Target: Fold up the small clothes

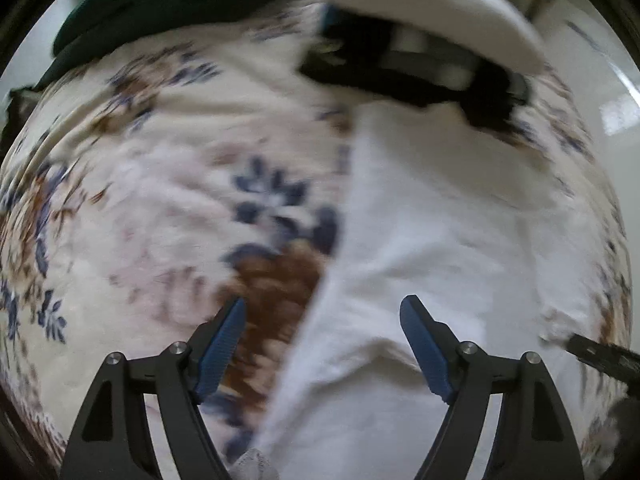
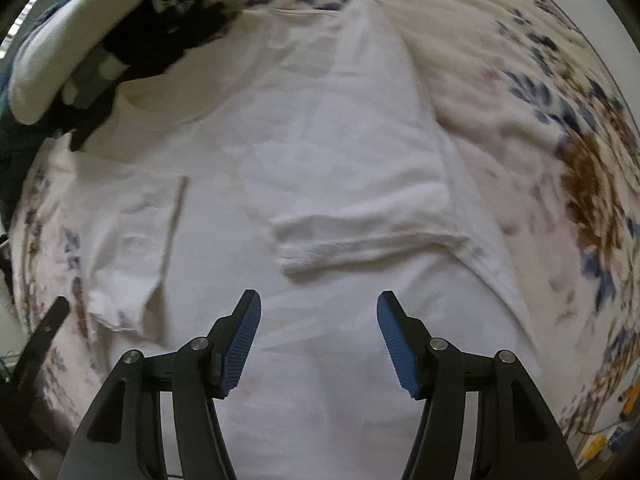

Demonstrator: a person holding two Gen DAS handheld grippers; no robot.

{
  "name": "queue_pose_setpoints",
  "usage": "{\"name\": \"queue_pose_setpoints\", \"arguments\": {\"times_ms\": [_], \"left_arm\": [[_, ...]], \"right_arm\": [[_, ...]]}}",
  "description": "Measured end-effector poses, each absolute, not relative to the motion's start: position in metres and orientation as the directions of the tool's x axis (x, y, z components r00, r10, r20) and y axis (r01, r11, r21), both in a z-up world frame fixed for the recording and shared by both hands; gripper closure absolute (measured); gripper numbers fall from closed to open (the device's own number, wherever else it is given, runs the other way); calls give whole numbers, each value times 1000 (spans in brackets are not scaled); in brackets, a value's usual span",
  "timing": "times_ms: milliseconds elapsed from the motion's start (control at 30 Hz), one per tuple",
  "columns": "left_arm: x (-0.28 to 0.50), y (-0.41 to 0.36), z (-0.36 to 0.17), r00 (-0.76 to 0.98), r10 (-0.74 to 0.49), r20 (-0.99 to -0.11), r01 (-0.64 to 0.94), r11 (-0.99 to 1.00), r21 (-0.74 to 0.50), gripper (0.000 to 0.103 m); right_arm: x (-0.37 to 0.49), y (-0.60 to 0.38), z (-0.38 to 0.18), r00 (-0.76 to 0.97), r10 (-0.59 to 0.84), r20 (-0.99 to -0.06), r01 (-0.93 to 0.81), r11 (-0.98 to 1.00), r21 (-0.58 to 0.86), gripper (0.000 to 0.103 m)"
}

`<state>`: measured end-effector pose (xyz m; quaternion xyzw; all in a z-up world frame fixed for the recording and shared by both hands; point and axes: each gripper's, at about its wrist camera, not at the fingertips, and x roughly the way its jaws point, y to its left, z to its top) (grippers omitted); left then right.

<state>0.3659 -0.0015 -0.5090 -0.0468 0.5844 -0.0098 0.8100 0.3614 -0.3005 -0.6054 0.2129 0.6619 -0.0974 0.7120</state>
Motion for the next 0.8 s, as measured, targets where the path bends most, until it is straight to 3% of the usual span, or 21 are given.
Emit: {"name": "queue_pose_setpoints", "arguments": {"times_ms": [100,200,300,400,467,633,800], "left_arm": [[385,1,-519,325,-66,-943,-57,994,-90,25],[400,-34,-553,239,13,-971,75,997,32,25],[396,-50,-573,204,42,-978,142,987,72,25],[392,-45,-546,272,37,-962,119,990,72,25],[387,-37,-521,314,36,-949,78,995,63,25],[358,-38,-460,361,3,-932,15,1000,9,24],[301,-97,-419,361,-9,-932,51,999,10,24]], "right_arm": [[370,-297,-603,110,167,-980,431,880,198,40],[368,-307,-601,105,171,-980,454,868,200,40],[357,-317,-596,89,148,-985,467,867,173,40],[344,-341,-585,69,122,-990,476,868,140,38],[338,-358,-568,80,124,-989,479,865,147,30],[314,-399,-539,74,193,-978,478,854,204,30],[282,-437,-519,38,299,-953,421,860,287,30]]}}
